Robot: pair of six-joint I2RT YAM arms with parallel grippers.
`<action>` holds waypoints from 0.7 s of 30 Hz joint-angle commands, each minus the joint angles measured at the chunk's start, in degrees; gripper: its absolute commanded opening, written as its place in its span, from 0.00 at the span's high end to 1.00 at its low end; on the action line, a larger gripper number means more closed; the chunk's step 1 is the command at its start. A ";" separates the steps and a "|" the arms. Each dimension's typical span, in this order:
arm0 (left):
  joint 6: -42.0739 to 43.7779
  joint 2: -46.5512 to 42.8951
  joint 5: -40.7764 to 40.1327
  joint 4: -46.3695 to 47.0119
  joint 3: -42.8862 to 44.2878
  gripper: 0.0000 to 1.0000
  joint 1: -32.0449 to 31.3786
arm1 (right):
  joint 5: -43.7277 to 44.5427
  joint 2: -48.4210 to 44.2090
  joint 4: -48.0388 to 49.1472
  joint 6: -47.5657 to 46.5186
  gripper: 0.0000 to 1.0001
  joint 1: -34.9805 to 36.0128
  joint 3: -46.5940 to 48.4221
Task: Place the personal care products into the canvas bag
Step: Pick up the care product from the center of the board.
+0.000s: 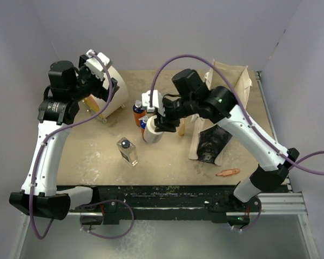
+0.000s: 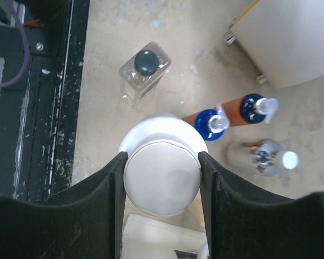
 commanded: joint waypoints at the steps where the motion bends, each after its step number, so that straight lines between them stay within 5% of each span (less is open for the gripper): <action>1: -1.23 0.15 2.00 2.66 1.38 0.01 0.41 | 0.71 -3.68 -0.08 1.31 1.00 -2.47 9.66; 21: -3.42 2.22 13.49 5.01 -1.28 0.02 -0.18 | -0.19 -7.58 0.67 9.66 1.00 -32.98 27.44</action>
